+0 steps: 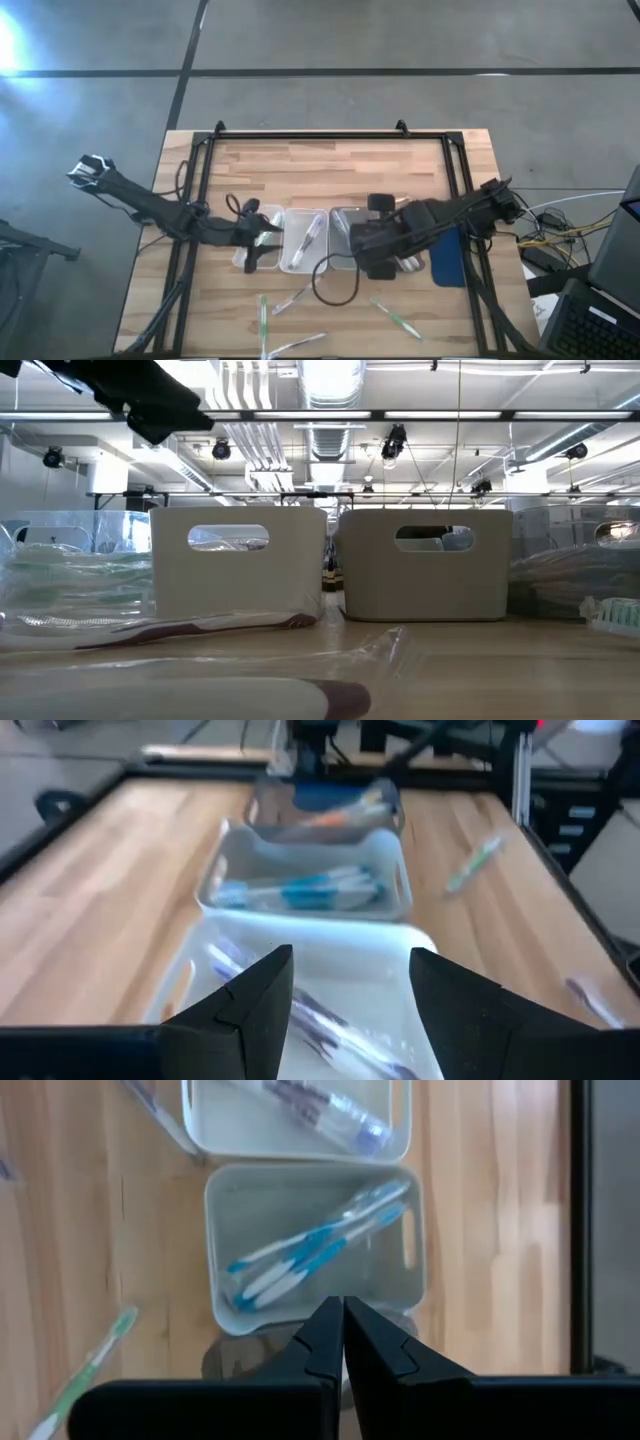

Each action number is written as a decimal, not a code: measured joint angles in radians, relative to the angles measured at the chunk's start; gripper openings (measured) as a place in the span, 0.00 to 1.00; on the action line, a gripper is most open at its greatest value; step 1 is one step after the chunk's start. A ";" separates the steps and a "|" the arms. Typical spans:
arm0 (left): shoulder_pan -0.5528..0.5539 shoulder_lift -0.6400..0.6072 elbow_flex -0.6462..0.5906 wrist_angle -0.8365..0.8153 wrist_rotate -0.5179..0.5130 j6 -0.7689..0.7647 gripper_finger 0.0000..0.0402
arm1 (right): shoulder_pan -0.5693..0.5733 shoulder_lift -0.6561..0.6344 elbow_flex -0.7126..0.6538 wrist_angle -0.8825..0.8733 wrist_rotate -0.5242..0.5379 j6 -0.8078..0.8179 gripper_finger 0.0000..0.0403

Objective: Pick & Place Toothbrushes
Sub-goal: Put the purple toothbrush into the white bin

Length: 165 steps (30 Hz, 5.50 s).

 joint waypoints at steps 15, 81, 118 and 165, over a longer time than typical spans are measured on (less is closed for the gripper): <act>-0.201 0.390 0.190 0.000 0.002 -0.117 0.51 | 0.011 -0.006 -0.077 0.000 -0.001 0.033 0.02; -0.306 1.038 0.788 -0.258 0.311 -0.641 0.51 | 0.012 -0.072 -0.085 0.000 -0.003 0.035 0.02; -0.317 1.130 0.787 -0.282 0.340 -0.670 0.09 | 0.010 -0.081 -0.085 0.000 -0.001 -0.090 0.02; -0.394 0.853 0.817 -0.375 -0.844 1.675 0.04 | 0.215 -0.536 -0.673 0.491 0.122 0.186 0.02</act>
